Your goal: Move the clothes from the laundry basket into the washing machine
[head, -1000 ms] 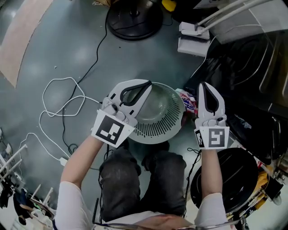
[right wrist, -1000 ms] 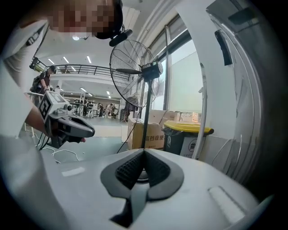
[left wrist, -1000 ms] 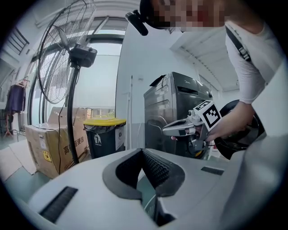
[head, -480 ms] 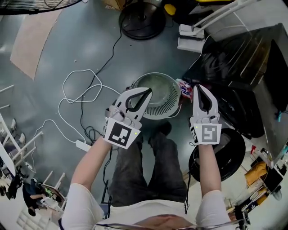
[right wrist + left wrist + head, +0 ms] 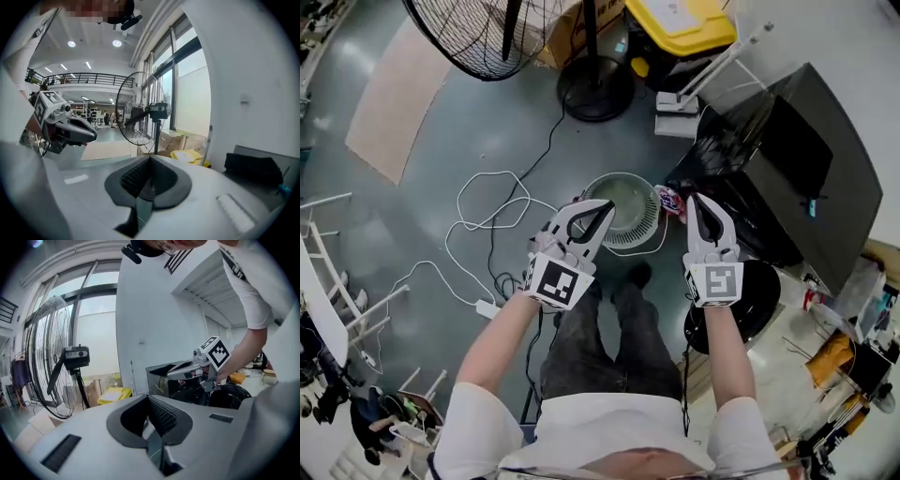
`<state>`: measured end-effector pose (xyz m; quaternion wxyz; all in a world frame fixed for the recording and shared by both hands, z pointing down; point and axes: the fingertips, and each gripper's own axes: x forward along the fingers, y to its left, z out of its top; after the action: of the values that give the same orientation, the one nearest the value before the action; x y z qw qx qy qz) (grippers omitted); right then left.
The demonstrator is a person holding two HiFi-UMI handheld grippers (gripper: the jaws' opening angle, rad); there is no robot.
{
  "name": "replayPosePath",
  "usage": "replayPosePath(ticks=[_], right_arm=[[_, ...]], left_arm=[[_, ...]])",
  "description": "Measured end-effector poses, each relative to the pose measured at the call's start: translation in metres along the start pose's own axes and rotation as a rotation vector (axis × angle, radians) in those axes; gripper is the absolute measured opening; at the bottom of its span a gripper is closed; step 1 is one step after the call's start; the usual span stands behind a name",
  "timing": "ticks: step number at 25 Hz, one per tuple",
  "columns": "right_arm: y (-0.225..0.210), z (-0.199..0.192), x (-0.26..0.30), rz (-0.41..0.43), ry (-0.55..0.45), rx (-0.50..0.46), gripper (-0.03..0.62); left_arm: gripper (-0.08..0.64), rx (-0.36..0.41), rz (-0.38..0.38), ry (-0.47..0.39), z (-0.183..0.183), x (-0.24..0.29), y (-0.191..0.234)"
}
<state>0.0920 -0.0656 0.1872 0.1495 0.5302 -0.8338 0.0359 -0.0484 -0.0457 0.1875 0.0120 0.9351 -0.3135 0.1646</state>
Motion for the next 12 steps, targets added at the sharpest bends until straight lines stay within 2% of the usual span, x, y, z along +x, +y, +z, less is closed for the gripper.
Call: replayPosePath(ticks=[6,12], right_arm=[[0.001,0.083,-0.041,-0.005,-0.029,0.005,0.01],[-0.001,0.146,-0.068,-0.012,-0.063,-0.011,0.011]], left_arm=[[0.005,0.034,-0.004,-0.02,0.079,-0.032,-0.009],[0.006,0.004,-0.016,-0.039,0.139,-0.048,-0.015]])
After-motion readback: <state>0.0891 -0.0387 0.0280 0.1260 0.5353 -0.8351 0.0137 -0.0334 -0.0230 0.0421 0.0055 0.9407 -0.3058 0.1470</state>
